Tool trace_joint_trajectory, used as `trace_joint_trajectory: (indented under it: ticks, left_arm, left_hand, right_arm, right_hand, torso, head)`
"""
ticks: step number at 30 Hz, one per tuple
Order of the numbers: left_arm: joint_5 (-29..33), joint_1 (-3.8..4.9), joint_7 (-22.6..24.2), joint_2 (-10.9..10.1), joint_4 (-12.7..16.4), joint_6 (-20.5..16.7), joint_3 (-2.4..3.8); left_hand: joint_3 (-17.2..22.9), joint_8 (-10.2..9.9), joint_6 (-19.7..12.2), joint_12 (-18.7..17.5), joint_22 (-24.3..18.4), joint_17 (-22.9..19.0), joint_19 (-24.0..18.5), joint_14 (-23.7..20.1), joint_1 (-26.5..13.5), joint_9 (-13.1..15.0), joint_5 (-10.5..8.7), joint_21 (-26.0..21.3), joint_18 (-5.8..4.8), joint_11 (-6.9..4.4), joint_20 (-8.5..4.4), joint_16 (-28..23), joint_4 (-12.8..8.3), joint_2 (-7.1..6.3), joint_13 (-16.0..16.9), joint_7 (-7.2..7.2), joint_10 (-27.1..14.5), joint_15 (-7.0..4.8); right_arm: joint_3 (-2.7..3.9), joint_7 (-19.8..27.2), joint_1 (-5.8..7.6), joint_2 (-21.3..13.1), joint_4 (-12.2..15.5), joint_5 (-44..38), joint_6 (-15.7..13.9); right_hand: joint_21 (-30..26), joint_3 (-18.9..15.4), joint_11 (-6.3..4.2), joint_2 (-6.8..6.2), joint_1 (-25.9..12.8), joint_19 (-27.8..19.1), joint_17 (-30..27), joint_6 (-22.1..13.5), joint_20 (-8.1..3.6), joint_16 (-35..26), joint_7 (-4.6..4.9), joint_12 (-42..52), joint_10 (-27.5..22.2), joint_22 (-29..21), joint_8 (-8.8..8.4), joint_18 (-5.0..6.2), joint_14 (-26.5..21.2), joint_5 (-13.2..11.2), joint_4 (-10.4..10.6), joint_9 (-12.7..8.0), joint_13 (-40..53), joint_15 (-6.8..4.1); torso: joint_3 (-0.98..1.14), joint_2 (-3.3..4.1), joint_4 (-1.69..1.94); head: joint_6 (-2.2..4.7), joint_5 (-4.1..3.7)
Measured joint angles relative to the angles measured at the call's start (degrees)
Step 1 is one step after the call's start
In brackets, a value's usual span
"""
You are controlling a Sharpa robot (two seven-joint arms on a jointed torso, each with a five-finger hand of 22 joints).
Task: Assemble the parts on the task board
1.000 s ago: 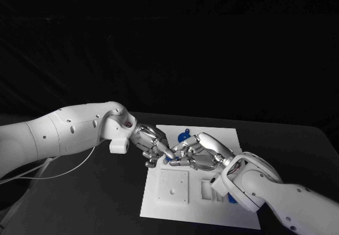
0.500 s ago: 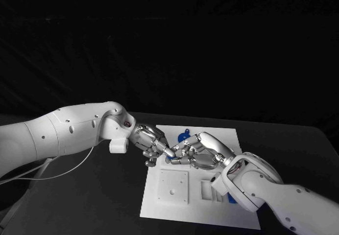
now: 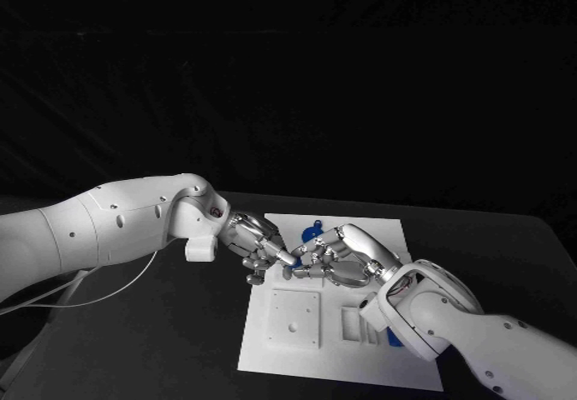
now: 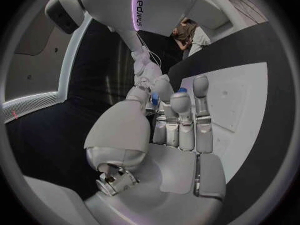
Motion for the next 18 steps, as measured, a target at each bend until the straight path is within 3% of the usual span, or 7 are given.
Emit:
trace_joint_trajectory:
  ticks: [7,12,16,18]
  left_arm:
    - [0.0,0.01,-0.9,-0.3,-0.1,-0.2,0.0]
    - [0.1,0.02,-1.2,-0.9,-0.1,-0.7,0.0]
    - [0.1,0.04,-1.2,-1.6,-0.1,-1.7,0.0]
    - [0.1,0.07,-1.0,-2.0,0.0,-2.6,-0.02]
  left_hand:
    - [0.1,0.0,-2.3,0.0,0.0,-0.1,0.0,-0.4,-1.0,-2.5,-0.76,-0.4,0.0,0.46,0.0,0.0,4.1,-3.37,-0.2,0.63,-0.5,0.37]
    - [-0.5,0.0,-5.8,-1.9,0.0,-0.8,-1.0,-2.2,-0.4,-6.0,-0.76,-1.8,0.0,1.35,0.96,-1.9,5.9,-4.01,-0.9,1.9,-2.8,1.35]
    - [-0.6,0.0,-10.6,-6.2,-1.4,-3.3,-3.5,-5.5,0.3,-10.1,-0.76,-5.0,0.0,3.05,2.28,-6.2,6.0,-4.51,-3.8,3.57,-6.6,2.94]
    - [-0.4,0.0,-11.2,-8.1,-2.5,-4.6,-4.0,-6.3,1.2,-11.7,-0.76,-6.4,0.0,3.66,2.79,-8.1,5.8,-3.76,-5.5,4.02,-7.5,3.66]
  right_arm:
    - [0.0,-0.7,0.0,-0.2,-0.3,-0.6,-1.0]
    - [0.01,-1.1,0.0,-0.5,-0.8,-1.1,-1.7]
    - [0.05,-1.3,0.0,-0.8,-1.7,-1.3,-2.1]
    - [0.12,-1.3,0.0,-0.9,-2.2,-1.4,-2.2]
  right_hand:
    - [0.0,0.5,0.1,-0.12,0.1,0.0,0.1,0.0,0.0,-0.2,0.0,0.0,0.1,0.0,0.06,0.0,0.0,-0.2,0.1,0.0,0.1,0.0]
    - [0.0,1.4,-0.09,-0.42,-0.2,0.0,0.1,0.3,0.0,-0.2,0.02,-0.4,0.3,0.0,0.06,0.0,0.2,-0.2,0.1,0.0,0.2,-0.19]
    - [0.0,1.4,-0.09,-0.42,-0.2,0.0,0.1,0.3,0.0,-0.2,0.01,-0.4,0.3,0.0,0.05,0.0,0.2,-0.2,0.1,0.0,0.2,-0.19]
    - [0.0,1.4,-0.09,-0.42,-0.2,0.1,0.1,0.3,-0.12,-0.2,0.01,-0.4,0.3,0.0,0.05,0.0,0.2,-0.3,0.1,0.0,0.2,-0.19]
  torso:
    - [-0.01,0.01,0.03]
    - [-0.01,0.01,0.03]
    - [-0.01,0.01,0.01]
    - [0.0,0.01,0.0]
  head:
    - [-0.04,-0.11]
    - [0.16,-0.27]
    - [0.51,-0.47]
    - [0.7,-0.62]
